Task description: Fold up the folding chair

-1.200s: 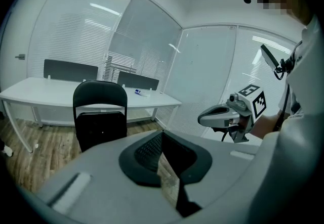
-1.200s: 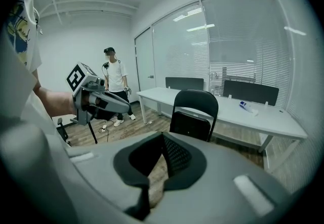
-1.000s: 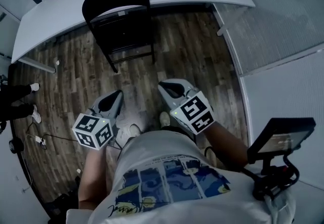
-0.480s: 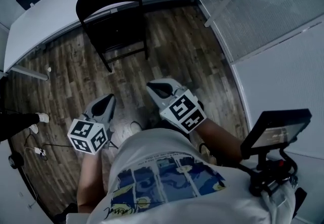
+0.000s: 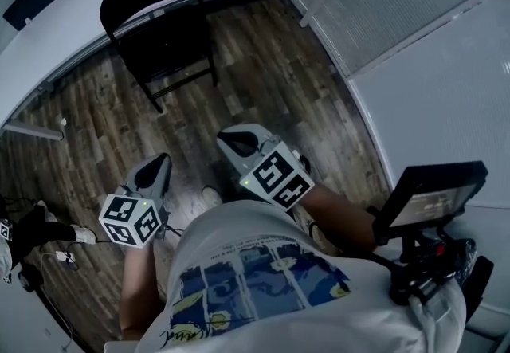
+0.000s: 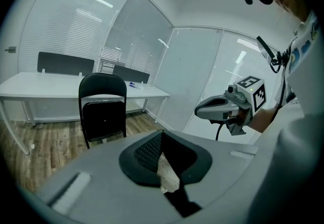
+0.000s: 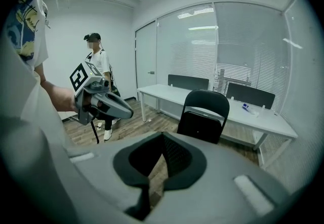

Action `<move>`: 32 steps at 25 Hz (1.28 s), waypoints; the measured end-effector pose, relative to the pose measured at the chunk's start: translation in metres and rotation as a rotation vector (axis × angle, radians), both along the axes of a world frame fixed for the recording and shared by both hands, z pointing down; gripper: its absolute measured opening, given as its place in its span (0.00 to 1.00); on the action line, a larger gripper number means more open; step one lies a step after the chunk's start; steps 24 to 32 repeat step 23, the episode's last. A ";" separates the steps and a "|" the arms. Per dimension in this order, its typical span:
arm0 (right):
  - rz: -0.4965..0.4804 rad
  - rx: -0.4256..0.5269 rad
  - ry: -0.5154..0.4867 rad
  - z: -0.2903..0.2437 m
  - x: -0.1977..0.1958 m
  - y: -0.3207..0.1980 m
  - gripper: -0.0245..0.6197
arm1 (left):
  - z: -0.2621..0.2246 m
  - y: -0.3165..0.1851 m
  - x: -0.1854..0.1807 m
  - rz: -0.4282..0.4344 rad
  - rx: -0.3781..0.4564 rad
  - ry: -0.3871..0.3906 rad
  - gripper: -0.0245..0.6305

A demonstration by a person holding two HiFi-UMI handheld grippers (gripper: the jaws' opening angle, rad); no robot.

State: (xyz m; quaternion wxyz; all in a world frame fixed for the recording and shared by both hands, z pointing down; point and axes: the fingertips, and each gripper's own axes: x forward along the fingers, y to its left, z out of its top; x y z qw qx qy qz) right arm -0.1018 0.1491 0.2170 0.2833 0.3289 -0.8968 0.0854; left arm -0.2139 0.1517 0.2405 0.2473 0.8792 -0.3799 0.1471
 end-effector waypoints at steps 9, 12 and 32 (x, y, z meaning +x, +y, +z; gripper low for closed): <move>0.024 0.000 0.018 0.004 0.005 0.005 0.04 | 0.009 -0.002 0.010 0.036 -0.011 0.018 0.05; 0.017 0.005 0.021 0.003 0.004 0.003 0.04 | 0.010 -0.003 0.007 0.029 -0.010 0.017 0.05; 0.018 0.008 0.025 0.001 0.034 -0.026 0.04 | 0.020 -0.028 0.027 0.009 -0.035 0.008 0.05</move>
